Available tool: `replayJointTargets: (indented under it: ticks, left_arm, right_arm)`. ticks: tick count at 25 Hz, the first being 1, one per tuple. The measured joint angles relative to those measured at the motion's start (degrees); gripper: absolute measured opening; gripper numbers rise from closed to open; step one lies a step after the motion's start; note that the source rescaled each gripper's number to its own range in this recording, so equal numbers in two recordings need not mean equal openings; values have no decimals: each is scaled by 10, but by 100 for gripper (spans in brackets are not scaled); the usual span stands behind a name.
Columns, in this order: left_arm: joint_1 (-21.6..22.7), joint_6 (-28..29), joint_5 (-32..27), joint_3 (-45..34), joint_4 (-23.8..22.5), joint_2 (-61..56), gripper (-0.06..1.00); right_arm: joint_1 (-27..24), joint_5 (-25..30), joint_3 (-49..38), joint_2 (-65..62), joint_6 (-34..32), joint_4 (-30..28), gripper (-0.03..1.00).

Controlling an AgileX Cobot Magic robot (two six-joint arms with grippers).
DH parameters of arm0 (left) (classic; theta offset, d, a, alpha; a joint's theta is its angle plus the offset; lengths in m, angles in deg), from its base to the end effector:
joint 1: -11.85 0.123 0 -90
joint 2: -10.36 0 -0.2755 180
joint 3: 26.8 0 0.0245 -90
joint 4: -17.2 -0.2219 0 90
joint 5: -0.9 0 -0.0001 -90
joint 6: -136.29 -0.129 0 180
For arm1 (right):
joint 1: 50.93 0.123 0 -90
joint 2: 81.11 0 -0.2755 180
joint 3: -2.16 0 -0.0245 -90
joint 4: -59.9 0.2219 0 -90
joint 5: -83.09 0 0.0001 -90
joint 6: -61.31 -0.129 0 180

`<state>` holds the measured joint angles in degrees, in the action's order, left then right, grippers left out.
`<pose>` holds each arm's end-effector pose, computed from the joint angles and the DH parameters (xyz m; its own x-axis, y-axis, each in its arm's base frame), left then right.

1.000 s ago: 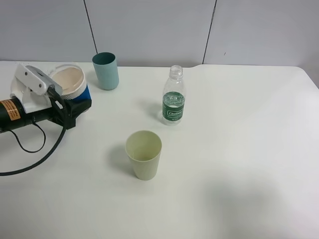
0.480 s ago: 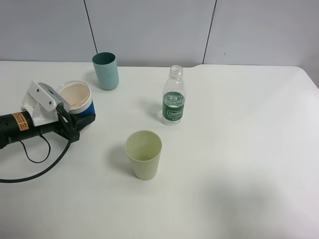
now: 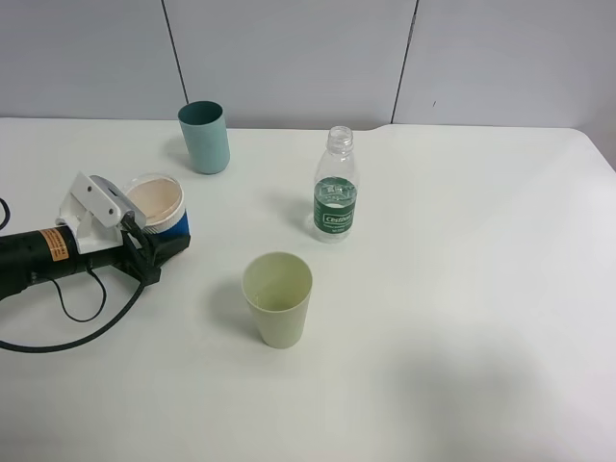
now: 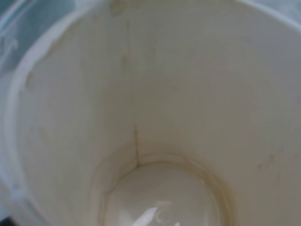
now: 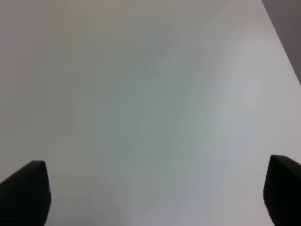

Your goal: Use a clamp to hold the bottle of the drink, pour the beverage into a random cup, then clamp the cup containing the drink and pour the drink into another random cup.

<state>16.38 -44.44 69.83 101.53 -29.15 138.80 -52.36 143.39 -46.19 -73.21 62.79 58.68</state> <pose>0.2843 -0.0648 0.0702 -0.2612 0.2491 -0.9326 0.6702 0.7421 0.0105 0.0133 -0.0027 0.2468 -0.4480 -0.0252 -0.8937 0.0252 0.9988 -0.0408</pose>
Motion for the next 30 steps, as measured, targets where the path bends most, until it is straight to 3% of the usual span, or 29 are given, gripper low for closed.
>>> replayJointTargets:
  ticks: [17, 18, 19, 21, 22, 23, 25, 30]
  left_arm:
    - [0, -2, 14, 1, -3, 21, 3]
    - [0, -2, 14, 1, -3, 21, 7]
    - [0, -2, 13, 1, -3, 21, 18]
    - [0, 7, 10, 1, -3, 22, 60]
    - [0, 15, 10, 1, -2, 22, 77]
    - [0, 21, 10, 1, -2, 22, 85]
    - [0, 27, 10, 1, -2, 22, 94]
    - [0, 30, 9, -19, 3, -17, 97]
  right_arm:
    - [0, 0, 0, 0, 0, 0, 77]
    - [0, 0, 0, 0, 0, 0, 77]
    - [0, 0, 0, 0, 0, 0, 77]
    - [0, 0, 0, 0, 0, 0, 77]
    - [0, 0, 0, 0, 0, 0, 77]
    - [0, 0, 0, 0, 0, 0, 77]
    - [0, 0, 0, 0, 0, 0, 77]
    - [0, 0, 0, 0, 0, 0, 77]
